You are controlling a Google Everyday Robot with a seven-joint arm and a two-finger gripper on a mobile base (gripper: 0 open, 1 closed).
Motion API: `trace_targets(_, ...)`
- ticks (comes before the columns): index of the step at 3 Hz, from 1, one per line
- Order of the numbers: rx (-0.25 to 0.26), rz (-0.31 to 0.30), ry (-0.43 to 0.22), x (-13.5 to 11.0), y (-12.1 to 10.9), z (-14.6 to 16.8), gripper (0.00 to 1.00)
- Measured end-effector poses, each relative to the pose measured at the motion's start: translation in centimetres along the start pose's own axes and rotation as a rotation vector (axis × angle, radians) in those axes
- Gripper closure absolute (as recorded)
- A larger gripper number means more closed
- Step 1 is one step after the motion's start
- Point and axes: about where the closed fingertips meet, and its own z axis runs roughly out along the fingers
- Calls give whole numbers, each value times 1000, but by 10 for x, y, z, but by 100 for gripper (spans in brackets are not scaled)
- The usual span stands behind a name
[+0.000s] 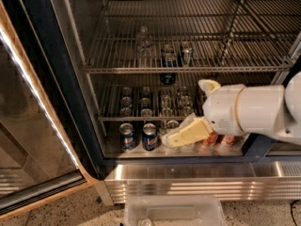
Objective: Pick water bottle from middle shelf of fridge
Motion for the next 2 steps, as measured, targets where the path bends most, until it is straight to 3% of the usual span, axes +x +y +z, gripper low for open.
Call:
trace_targets(1,-6,48,-53,8,11,24,0)
trace_targets(2,21,90,-129,11,18,54,0)
